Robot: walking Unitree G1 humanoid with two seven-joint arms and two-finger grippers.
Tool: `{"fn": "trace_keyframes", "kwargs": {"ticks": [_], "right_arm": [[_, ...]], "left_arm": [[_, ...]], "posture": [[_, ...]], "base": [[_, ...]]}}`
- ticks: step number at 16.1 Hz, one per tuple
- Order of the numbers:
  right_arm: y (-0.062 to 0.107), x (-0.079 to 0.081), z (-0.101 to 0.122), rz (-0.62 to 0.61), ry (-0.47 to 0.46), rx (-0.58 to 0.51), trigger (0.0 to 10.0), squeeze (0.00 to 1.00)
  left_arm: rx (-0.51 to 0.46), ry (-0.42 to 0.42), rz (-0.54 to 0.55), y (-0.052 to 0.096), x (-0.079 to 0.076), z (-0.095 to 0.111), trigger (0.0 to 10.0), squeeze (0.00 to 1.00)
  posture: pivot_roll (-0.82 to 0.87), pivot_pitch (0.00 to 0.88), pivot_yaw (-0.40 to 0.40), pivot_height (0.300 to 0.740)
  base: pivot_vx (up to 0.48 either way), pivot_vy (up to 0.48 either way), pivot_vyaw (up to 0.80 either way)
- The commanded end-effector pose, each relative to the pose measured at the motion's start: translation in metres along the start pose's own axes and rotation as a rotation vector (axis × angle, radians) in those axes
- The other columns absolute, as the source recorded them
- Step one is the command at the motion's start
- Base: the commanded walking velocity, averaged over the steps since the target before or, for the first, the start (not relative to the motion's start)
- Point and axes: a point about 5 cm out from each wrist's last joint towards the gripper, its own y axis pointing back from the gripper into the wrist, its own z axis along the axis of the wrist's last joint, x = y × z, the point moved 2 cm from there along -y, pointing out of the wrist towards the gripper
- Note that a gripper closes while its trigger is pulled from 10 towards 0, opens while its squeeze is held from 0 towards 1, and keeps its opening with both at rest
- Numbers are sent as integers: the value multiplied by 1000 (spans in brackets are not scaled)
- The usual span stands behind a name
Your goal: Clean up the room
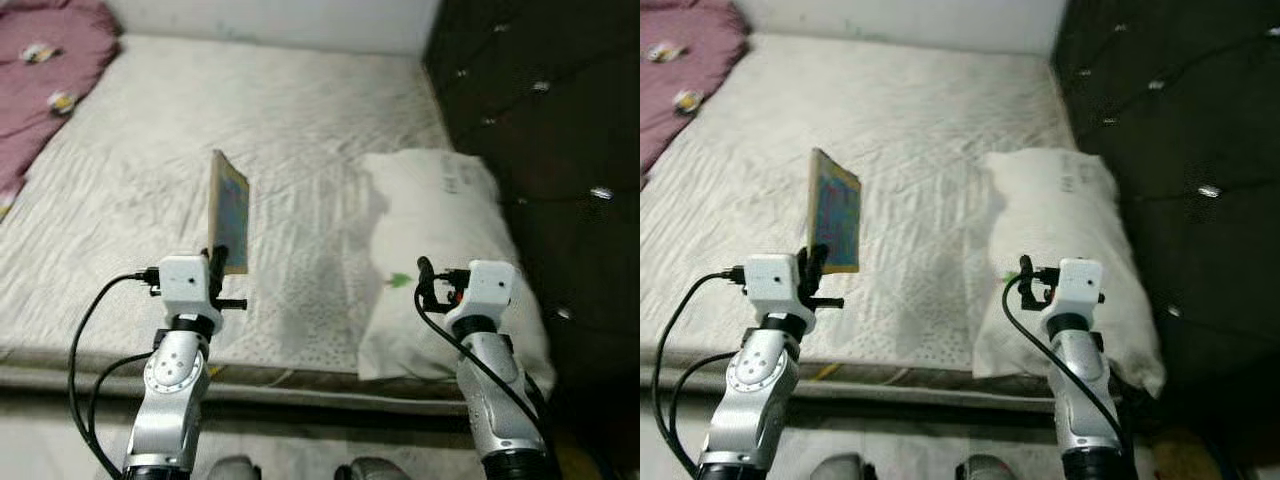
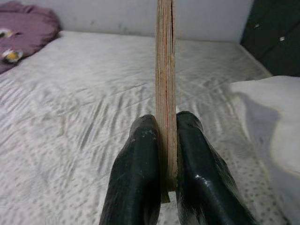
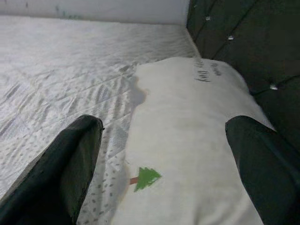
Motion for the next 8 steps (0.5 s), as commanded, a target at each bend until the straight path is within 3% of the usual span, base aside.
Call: {"fn": "trace_keyframes", "kwargs": {"ticks": [1,6,8], "right_arm": [[1,-3,-4,-6,-5,21,10000,0],[1,-3,-5,-6,-9,28,10000,0],[1,-3,-5,-5,-7,27,10000,0]], "left_arm": [[-40,2,-5,0,-2,8,10000,0],[-38,1,-10,0,-2,8,10000,0],[-47,5,-25,0,-4,9,10000,0]], "posture": [[-13,56,-22,740],[-13,56,-22,740],[-15,59,-21,740]], "base": [[0,0,0],[0,0,-730],[0,0,0]]}}
